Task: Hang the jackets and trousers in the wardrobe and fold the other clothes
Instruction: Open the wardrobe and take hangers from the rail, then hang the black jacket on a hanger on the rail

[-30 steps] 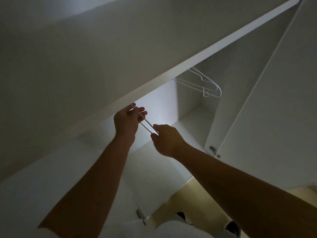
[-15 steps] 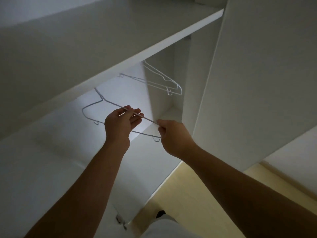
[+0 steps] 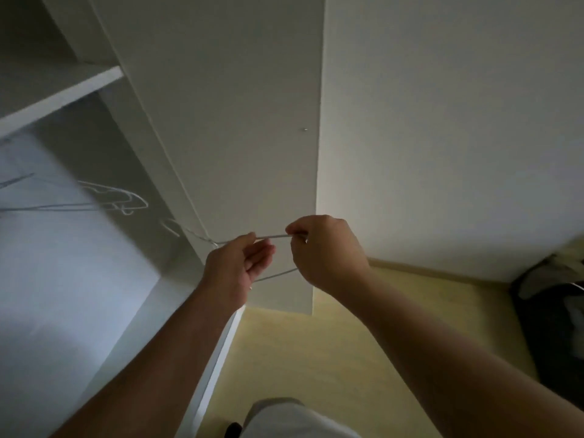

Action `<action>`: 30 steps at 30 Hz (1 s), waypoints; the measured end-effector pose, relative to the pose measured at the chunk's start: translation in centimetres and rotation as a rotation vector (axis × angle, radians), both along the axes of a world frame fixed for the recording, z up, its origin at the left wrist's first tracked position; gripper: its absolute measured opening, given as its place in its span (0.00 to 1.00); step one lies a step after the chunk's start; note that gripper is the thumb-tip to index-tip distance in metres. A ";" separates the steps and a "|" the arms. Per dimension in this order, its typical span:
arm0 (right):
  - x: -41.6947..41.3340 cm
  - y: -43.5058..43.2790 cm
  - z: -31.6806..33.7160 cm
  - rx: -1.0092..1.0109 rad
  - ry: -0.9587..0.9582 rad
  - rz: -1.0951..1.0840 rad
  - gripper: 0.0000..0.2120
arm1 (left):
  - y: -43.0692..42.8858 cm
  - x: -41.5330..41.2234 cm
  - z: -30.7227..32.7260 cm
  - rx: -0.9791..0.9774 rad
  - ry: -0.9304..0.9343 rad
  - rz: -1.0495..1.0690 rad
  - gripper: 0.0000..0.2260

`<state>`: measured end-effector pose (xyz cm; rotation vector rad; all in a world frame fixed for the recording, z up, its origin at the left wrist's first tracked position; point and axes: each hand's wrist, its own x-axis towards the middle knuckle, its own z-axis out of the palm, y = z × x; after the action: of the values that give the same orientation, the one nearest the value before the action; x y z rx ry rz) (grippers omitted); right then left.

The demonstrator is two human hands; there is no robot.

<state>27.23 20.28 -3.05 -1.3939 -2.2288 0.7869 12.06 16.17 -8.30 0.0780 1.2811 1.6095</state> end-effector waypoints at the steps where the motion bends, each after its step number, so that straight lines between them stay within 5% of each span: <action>1: 2.5 0.5 0.2 0.005 -0.016 -0.052 0.17 | 1.2 2.4 -0.1 -0.002 -0.002 -0.056 0.05; 16: 32.5 9.2 -0.6 0.030 -0.200 -0.797 0.14 | 22.6 33.7 -5.1 -0.229 0.073 -0.746 0.09; 30: 54.7 19.8 -2.3 -0.133 -0.218 -1.274 0.12 | 43.1 62.1 -11.1 0.025 0.685 -1.272 0.09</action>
<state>81.93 40.12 -5.36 -2.5258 -0.9474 0.2924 74.16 59.24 -19.36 1.2717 1.2359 0.4579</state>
